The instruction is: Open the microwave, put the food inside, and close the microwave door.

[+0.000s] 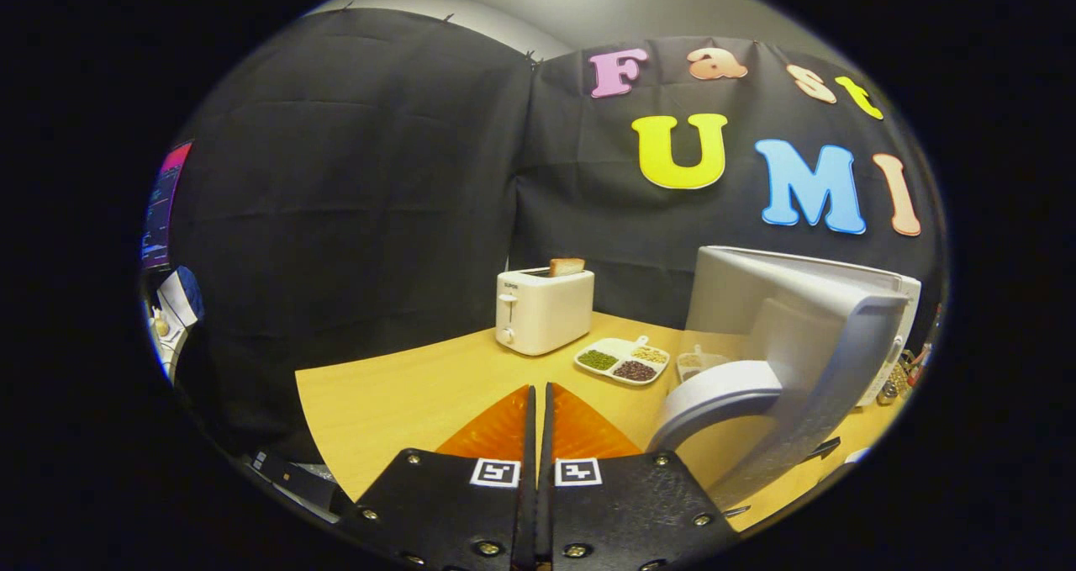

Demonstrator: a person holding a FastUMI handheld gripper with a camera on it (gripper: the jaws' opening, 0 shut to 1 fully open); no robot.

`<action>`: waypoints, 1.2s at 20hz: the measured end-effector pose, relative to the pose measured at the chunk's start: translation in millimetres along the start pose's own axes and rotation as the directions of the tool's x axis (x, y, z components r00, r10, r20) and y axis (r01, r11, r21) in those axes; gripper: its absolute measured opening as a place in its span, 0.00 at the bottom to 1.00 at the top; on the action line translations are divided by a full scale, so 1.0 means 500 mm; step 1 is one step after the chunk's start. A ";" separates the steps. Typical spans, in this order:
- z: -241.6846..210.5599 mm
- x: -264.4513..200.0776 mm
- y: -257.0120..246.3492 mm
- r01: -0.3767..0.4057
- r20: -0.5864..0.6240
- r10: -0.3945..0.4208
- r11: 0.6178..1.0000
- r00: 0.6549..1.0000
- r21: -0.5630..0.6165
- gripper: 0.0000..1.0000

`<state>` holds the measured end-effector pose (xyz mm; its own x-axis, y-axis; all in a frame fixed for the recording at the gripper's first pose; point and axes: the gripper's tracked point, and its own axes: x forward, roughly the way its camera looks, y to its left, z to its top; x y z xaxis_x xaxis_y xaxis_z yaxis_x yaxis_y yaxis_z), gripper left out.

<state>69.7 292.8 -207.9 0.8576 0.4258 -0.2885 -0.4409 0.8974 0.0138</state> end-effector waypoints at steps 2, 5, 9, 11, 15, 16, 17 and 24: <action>-0.009 -0.019 -0.051 0.046 -0.012 -0.046 0.999 0.999 0.027 0.01; -0.009 -0.051 -0.148 0.147 0.003 -0.147 0.989 0.989 0.010 0.01; 0.002 -0.071 -0.274 0.261 0.023 -0.261 0.965 0.965 0.013 0.01; -0.001 -0.072 -0.339 0.320 0.014 -0.320 0.947 0.947 0.036 0.01; 0.002 -0.062 -0.441 0.412 0.020 -0.414 0.909 0.910 0.055 0.01; -0.003 -0.060 -0.469 0.438 0.017 -0.439 0.897 0.898 0.050 0.01; -0.007 -0.057 -0.492 0.455 0.011 -0.456 0.889 0.890 0.057 0.01; -0.018 -0.022 -0.654 0.576 -0.020 -0.577 0.811 0.816 0.107 0.01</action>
<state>202.3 -6.1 -217.7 0.9492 -0.1727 -0.2630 0.1646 0.9850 -0.0528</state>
